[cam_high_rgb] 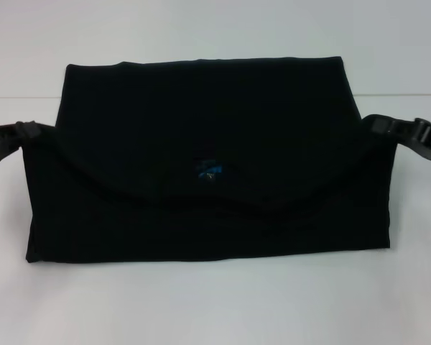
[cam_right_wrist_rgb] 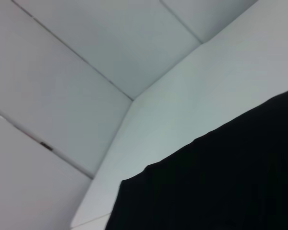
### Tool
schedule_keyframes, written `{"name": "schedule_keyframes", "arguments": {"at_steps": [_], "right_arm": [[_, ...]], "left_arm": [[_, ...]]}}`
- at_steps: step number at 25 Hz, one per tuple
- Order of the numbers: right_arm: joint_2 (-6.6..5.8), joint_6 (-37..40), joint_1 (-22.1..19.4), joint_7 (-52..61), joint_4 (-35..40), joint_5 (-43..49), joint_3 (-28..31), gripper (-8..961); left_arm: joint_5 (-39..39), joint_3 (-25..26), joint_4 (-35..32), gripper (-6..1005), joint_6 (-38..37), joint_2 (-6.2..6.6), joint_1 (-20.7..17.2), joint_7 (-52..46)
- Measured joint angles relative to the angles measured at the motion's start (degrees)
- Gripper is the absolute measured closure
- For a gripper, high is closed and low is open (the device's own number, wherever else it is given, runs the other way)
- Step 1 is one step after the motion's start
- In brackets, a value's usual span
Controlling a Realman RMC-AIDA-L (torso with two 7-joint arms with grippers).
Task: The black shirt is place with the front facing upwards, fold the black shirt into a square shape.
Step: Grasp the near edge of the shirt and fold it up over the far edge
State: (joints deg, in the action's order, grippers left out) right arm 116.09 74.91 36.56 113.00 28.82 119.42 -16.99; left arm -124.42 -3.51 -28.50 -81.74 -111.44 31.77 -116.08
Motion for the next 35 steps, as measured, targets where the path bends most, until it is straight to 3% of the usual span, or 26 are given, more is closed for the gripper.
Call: {"name": "schedule_keyframes", "arguments": {"at_steps": [4, 12, 21, 35], "right_arm": [[1.33, -4.97, 1.38, -3.51, -0.45, 0.01, -0.15, 893], [0.87, -9.31, 4.25, -5.01, -0.62, -0.1, -0.6, 891], [1.99, -15.27, 4.54, -6.95, -1.67, -0.23, -2.27, 889], [2.67, -19.72, 4.75, -7.06, -2.32, -0.24, -3.6, 885]], "left_arm": [[1.9, -0.16, 0.67, 967, 2.59, -0.82, 0.76, 3.27], [2.52, -0.85, 0.72, 966, 7.69, -1.27, 2.67, 5.97], [2.45, -1.65, 0.82, 965, 16.41, -3.87, 4.59, 9.6], [2.8, -2.86, 0.92, 963, 22.87, -5.74, 6.95, 10.39]]}}
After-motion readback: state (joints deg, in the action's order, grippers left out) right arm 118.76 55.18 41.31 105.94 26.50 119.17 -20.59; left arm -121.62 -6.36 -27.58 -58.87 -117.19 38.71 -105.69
